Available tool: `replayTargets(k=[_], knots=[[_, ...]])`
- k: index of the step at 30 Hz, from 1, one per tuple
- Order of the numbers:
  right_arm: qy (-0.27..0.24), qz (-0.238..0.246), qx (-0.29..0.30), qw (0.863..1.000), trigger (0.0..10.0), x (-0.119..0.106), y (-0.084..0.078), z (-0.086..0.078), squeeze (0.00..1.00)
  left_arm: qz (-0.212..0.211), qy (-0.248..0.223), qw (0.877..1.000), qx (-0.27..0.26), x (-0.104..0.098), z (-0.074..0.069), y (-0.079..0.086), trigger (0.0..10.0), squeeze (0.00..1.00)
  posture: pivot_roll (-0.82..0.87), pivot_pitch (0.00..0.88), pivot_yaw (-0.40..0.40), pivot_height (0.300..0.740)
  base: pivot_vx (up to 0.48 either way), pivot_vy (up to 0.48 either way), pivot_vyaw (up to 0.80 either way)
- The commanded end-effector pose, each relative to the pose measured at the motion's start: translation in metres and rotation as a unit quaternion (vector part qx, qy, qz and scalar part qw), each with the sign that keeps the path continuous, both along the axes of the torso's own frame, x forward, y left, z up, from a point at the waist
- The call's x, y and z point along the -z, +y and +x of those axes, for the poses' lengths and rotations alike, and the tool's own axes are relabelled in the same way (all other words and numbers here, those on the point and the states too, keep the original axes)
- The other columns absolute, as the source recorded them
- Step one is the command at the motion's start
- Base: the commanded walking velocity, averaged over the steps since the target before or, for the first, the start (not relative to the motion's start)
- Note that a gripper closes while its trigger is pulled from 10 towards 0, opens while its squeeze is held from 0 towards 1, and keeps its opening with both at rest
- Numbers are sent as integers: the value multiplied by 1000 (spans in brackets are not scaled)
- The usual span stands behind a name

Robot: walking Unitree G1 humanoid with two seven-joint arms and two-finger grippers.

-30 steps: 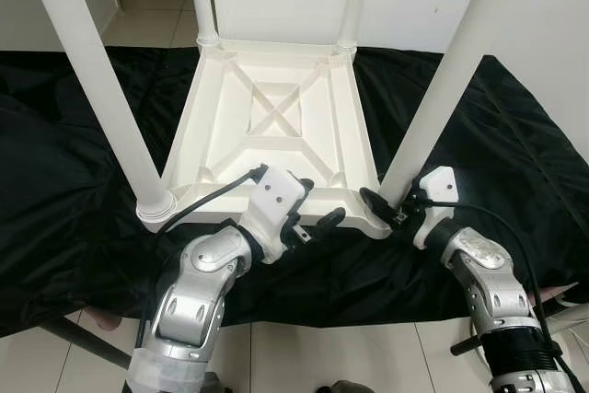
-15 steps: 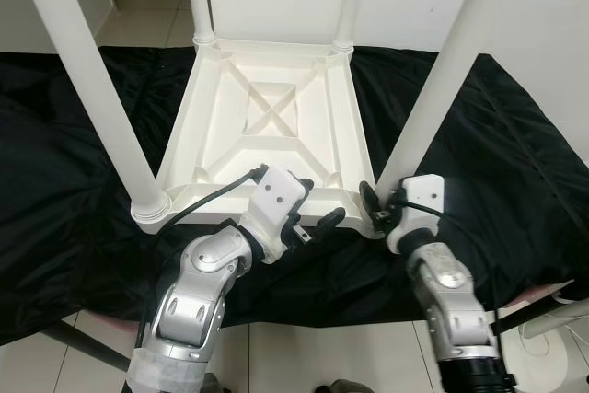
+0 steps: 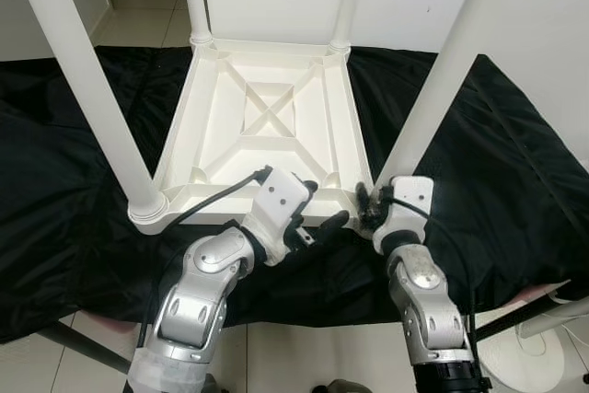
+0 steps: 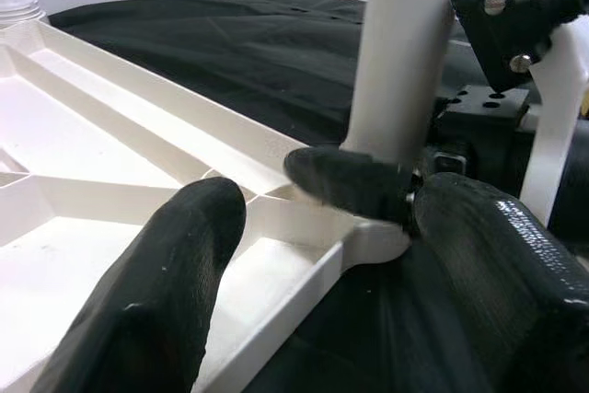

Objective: Building children table

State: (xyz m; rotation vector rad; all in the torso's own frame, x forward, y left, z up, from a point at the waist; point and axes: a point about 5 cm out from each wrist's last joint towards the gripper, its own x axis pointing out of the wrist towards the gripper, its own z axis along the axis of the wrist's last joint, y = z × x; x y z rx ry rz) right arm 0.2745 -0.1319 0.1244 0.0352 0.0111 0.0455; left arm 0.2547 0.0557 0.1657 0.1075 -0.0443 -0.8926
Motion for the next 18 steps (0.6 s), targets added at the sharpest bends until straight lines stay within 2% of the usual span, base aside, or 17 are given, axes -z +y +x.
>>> replayTargets(k=[1,3,4,5,6,7,8,11,13,14,18], knots=[[2,3,-43,999,10000,0,-5,-1,1000,-6,-1,999,-42,1,5,1,10000,0,-45,28,-27,740,0,0,0],[2,3,-43,999,10000,0,-5,-1,1000,-6,-1,999,-42,1,5,1,10000,0,-45,28,-27,740,0,0,0],[2,-5,-71,997,10000,-1,-10,-1,1000,-6,-2,999,-42,0,6,1,10000,0,-46,26,-28,740,0,0,0],[2,-5,-71,997,10000,-1,-10,-1,1000,-6,-2,999,-42,0,6,1,10000,0,-46,26,-28,740,0,0,0],[1,-18,-101,995,10000,-2,-19,-2,0,-6,-2,999,-42,0,6,1,10000,0,-51,26,-26,740,0,0,0],[-1,-38,-127,991,10000,-3,-28,-2,0,-6,-2,999,-41,1,6,1,10000,0,-52,27,-27,740,0,0,0],[-1,-38,-127,991,10000,-3,-28,-2,0,-6,-2,999,-41,1,6,1,10000,0,-52,27,-27,740,0,0,0],[-6,-83,-185,979,10000,-6,-43,0,0,-6,-2,999,-39,1,6,0,10000,0,-53,22,-24,740,0,0,0],[-6,-83,-185,979,10000,-6,-43,0,0,-6,-2,999,-39,1,6,0,10000,0,-53,22,-24,740,0,0,0],[-6,-107,-226,968,10000,-8,-50,3,0,-7,-4,999,-39,0,7,0,10000,0,-50,15,-21,740,0,0,0],[-4,-114,-244,963,10000,-8,-53,5,0,-7,-5,999,-39,-1,8,0,10000,0,-50,15,-21,740,0,0,0]])
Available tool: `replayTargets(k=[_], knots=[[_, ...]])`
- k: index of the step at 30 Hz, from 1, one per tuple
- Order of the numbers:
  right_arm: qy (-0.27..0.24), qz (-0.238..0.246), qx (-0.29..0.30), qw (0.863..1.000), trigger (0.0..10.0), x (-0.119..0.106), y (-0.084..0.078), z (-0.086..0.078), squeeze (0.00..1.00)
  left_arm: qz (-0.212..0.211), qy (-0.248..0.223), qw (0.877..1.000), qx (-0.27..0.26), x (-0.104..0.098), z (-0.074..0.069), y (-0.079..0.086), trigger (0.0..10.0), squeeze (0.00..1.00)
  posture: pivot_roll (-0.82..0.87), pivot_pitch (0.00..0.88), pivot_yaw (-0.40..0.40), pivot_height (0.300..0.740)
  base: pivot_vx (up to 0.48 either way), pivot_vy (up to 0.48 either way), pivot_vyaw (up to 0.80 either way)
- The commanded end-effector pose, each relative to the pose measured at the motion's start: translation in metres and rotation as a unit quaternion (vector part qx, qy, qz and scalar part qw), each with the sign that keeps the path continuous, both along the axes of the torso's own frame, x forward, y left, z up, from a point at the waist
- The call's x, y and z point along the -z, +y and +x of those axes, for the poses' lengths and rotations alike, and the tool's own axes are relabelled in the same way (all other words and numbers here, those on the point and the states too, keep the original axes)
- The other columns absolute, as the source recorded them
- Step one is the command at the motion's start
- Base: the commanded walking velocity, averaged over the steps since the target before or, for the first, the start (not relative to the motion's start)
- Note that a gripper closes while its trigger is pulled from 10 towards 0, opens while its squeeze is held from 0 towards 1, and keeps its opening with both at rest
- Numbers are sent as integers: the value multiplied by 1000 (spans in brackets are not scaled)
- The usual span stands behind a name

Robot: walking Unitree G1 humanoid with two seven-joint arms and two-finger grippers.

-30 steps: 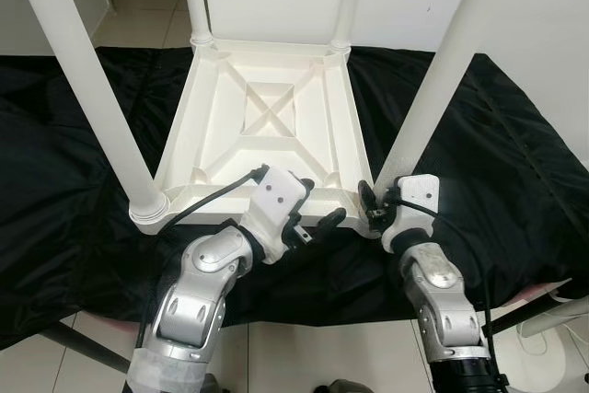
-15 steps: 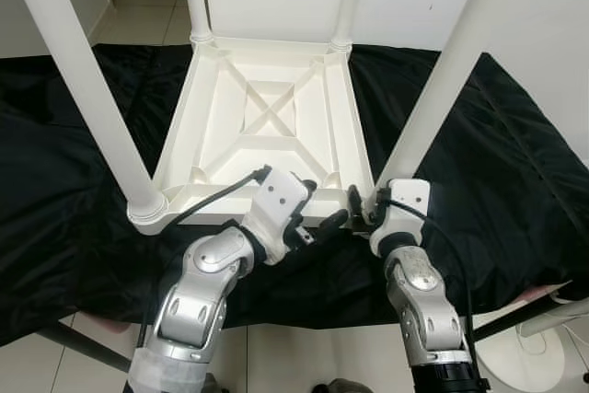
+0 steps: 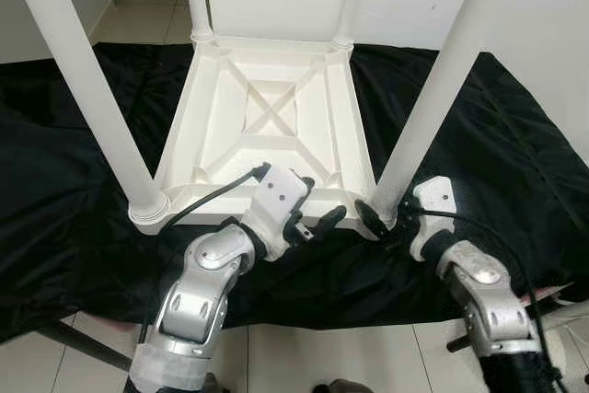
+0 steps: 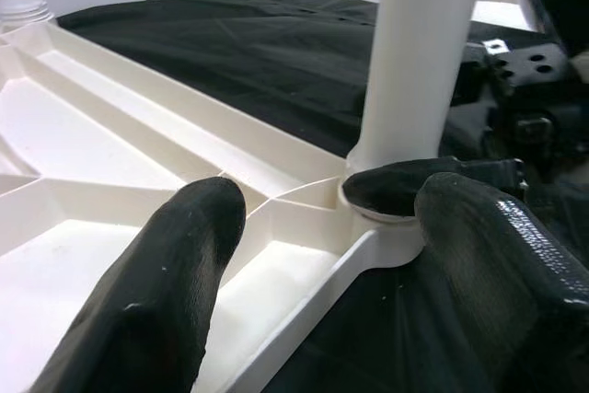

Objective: Building children table

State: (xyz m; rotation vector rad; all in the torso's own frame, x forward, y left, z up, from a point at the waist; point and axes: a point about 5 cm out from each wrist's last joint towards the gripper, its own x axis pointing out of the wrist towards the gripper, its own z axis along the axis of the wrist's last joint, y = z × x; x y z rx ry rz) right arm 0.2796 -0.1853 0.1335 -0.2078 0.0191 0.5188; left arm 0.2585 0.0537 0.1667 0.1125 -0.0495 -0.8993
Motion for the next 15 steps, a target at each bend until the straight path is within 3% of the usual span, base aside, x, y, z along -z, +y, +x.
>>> replayTargets(k=[1,6,10,12,15], knots=[[0,4,-10,1000,10000,1,0,0,0,-8,-2,999,-42,0,4,2,10000,0,-50,15,-21,740,0,0,0],[5,-8,-50,999,10000,-1,-2,7,0,-7,-5,999,-42,-1,6,3,10000,0,-47,6,-16,740,0,0,0],[10,-50,-108,993,10000,-1,2,23,0,-6,-10,999,-41,-3,8,2,10000,0,-43,0,-15,740,0,0,0],[13,-61,-118,991,0,0,3,30,0,-6,-13,999,-41,-3,9,1,10000,0,-37,0,-20,740,0,0,0],[18,-61,-121,991,0,1,3,30,0,-6,-14,999,-43,-4,9,2,10000,0,-34,0,-23,740,0,0,0]])
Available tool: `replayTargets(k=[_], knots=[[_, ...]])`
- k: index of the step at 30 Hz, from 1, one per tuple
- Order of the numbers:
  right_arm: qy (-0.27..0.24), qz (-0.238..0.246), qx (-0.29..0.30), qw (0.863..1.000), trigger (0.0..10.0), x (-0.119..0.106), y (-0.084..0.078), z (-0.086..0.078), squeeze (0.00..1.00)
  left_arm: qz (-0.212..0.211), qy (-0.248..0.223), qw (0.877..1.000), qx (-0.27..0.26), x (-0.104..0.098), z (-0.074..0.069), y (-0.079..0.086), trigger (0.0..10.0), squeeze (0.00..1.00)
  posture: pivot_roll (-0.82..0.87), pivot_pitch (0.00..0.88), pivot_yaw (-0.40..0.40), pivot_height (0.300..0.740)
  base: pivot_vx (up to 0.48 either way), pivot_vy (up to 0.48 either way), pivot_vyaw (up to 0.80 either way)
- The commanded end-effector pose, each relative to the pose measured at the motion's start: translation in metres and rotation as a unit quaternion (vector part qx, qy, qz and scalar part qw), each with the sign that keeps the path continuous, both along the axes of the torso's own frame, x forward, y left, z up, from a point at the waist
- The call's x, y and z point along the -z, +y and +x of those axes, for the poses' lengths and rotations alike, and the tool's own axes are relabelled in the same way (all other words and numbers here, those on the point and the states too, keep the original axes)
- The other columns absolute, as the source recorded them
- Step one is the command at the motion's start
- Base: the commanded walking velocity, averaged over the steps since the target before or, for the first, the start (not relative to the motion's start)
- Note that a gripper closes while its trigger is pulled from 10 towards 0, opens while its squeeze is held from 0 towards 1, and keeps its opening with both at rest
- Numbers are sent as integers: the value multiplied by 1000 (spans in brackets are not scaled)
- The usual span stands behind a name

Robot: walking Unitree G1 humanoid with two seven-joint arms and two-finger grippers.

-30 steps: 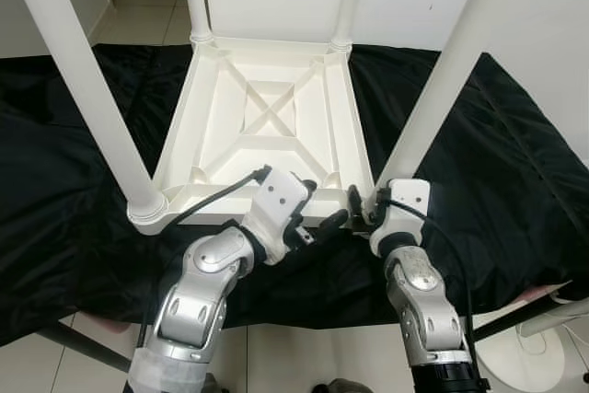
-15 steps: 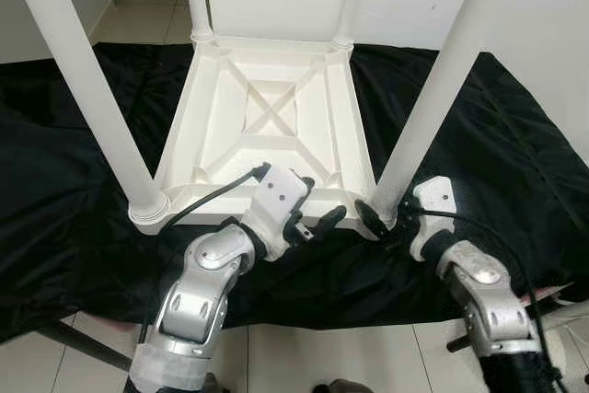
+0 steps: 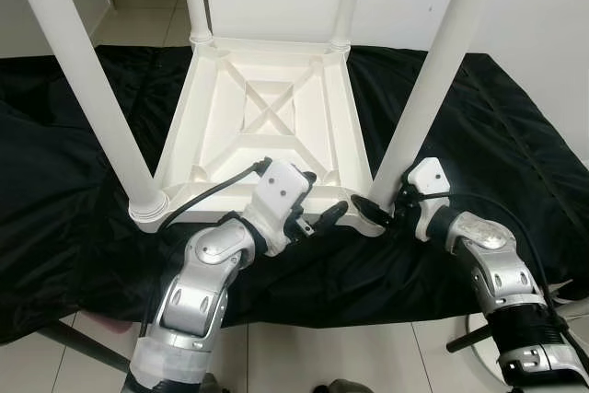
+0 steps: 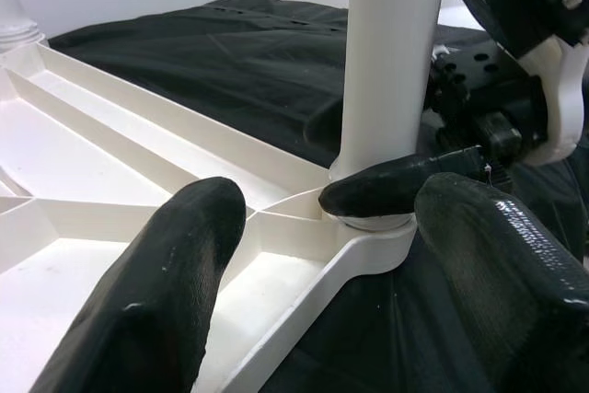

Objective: Building children table

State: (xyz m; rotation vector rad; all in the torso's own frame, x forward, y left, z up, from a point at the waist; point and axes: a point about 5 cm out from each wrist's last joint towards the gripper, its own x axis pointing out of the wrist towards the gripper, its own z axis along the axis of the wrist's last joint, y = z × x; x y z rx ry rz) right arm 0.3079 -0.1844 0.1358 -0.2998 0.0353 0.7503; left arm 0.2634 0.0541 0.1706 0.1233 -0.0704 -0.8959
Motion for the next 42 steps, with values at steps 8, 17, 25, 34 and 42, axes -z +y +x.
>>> replayTargets(k=[8,17,25,34,42], knots=[[21,-16,-18,999,0,9,-2,-2,0,-9,-1,999,-48,1,3,3,10000,0,-28,2,-30,740,0,0,0],[35,39,21,998,10000,12,7,-9,0,-10,3,999,-50,3,1,3,10000,0,-31,16,-34,740,0,0,0],[7,82,125,989,10000,14,24,-11,0,-10,7,999,-48,4,-1,2,10000,0,-33,21,-34,740,0,0,0],[-9,131,346,929,10000,15,36,-24,0,-12,8,999,-46,5,-2,1,10000,0,-35,15,-39,740,0,0,0],[-7,137,381,914,10000,16,44,-28,0,-15,8,999,-44,5,-3,-2,10000,0,-40,3,-42,740,0,0,0]])
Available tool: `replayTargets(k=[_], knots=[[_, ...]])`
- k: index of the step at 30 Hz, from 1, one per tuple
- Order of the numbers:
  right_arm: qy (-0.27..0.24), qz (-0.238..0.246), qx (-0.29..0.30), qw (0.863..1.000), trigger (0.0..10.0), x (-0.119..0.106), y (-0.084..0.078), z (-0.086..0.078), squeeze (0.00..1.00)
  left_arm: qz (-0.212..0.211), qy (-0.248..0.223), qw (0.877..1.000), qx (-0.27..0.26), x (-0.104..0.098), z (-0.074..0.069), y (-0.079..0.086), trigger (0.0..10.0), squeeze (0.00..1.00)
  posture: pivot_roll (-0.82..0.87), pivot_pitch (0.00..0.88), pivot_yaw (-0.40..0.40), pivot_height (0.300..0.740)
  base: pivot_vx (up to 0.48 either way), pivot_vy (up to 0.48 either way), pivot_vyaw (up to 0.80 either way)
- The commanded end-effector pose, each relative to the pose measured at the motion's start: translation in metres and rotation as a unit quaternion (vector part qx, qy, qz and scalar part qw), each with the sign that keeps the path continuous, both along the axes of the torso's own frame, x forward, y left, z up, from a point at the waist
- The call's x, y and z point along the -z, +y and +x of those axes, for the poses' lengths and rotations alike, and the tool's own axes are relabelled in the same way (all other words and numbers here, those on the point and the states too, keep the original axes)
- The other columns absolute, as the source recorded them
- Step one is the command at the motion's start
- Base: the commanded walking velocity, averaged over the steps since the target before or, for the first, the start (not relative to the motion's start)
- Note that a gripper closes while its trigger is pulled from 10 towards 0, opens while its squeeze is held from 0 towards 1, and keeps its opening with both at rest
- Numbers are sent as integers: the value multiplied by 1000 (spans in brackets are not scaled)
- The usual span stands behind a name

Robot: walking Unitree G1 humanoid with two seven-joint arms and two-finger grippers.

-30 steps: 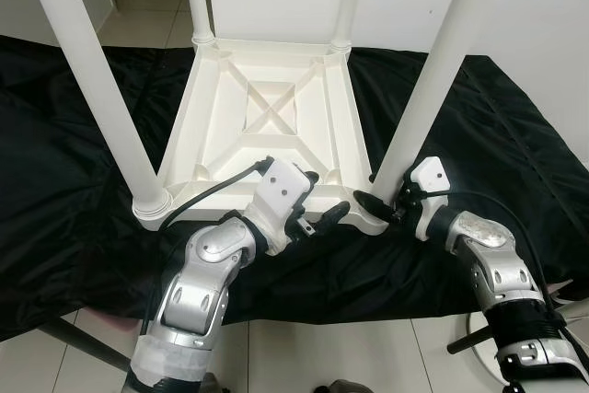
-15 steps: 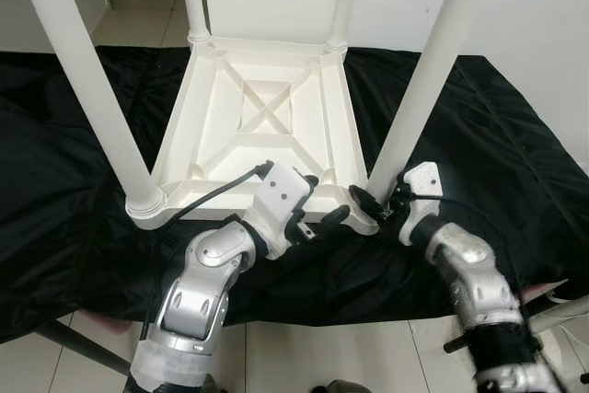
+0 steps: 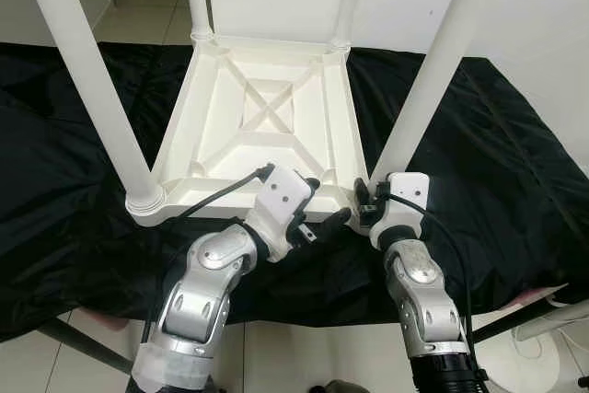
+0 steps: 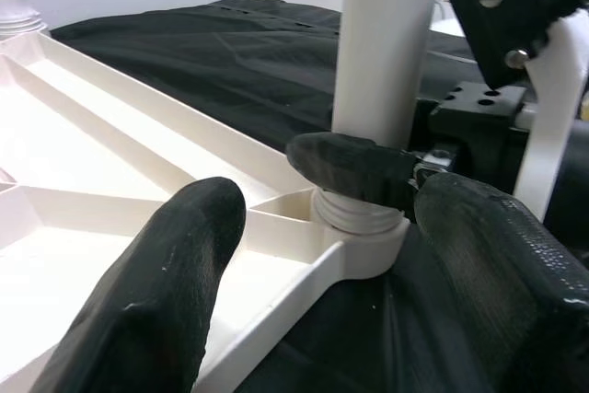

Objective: Building children table

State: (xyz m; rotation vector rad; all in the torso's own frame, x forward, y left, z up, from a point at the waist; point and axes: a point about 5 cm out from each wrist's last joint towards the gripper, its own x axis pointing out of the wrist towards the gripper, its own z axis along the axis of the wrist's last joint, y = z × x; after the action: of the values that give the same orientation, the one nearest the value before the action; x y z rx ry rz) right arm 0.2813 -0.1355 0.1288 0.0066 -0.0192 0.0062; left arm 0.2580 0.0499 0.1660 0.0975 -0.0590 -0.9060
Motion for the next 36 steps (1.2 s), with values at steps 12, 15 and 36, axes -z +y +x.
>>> replayTargets(k=[12,15,36], knots=[[-26,13,-27,999,10000,-8,-11,-10,1000,-6,-3,999,-44,1,3,0,10000,0,-45,0,-47,740,0,0,0],[-19,5,-98,995,10000,-2,-20,-21,0,-6,-3,999,-45,1,2,0,10000,0,-45,0,-49,740,0,0,0],[-3,-99,-309,946,10000,-8,-59,12,0,-3,-11,999,-39,-3,9,1,10000,0,-60,1,-17,740,0,0,0]])
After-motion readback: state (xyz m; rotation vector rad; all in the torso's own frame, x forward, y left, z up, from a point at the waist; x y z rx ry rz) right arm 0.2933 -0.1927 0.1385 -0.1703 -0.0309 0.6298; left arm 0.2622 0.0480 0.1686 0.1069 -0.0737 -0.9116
